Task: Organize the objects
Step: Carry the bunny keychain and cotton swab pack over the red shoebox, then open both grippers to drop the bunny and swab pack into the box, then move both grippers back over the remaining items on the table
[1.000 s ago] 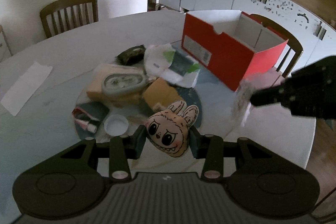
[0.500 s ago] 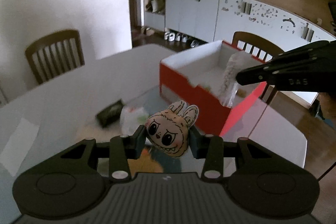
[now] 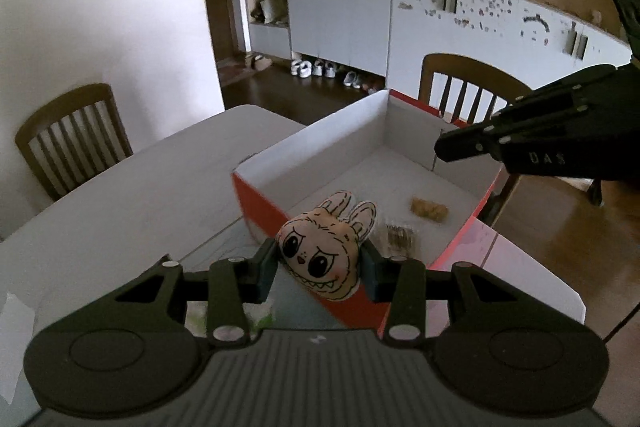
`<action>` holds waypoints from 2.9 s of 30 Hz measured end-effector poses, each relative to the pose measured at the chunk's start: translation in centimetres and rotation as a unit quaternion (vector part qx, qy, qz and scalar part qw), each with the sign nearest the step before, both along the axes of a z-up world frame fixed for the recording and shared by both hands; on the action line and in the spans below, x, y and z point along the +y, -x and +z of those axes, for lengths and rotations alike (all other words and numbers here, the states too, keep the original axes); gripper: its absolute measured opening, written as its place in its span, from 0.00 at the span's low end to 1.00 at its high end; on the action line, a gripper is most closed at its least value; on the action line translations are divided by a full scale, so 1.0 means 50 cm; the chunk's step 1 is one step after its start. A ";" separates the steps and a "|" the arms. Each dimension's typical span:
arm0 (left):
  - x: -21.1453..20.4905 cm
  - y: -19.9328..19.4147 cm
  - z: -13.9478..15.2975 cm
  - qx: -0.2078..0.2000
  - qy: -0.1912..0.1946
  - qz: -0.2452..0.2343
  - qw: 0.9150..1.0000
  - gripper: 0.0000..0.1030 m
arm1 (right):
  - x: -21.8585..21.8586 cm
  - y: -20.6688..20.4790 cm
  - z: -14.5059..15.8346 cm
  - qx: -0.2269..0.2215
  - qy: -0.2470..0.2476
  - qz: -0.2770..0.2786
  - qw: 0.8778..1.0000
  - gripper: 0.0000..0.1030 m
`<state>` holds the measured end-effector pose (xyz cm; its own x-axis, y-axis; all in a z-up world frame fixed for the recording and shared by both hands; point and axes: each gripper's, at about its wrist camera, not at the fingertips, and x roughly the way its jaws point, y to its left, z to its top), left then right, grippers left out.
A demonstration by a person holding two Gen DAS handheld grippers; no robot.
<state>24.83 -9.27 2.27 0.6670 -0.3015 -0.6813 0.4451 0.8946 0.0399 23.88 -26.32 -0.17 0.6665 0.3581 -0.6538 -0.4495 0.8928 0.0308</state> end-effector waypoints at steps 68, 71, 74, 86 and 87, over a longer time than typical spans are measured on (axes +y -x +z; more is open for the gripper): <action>-0.117 -0.154 -0.084 0.103 -0.008 0.071 0.992 0.61 | -0.117 -0.075 -0.082 0.068 0.006 0.007 0.998 0.43; -0.098 -0.128 -0.067 0.092 0.004 0.072 0.993 0.61 | -0.098 -0.060 -0.073 0.063 0.007 0.008 0.998 0.43; -0.077 -0.099 -0.052 0.085 0.016 0.072 0.994 0.61 | -0.078 -0.044 -0.063 0.060 0.006 0.005 0.998 0.45; 0.041 0.011 -0.027 0.078 0.044 0.079 0.993 0.61 | 0.052 0.030 -0.035 0.060 -0.005 0.012 0.998 0.56; 0.054 0.019 -0.029 0.078 0.044 0.081 0.993 0.61 | 0.063 0.036 -0.033 0.061 -0.007 0.013 0.998 0.58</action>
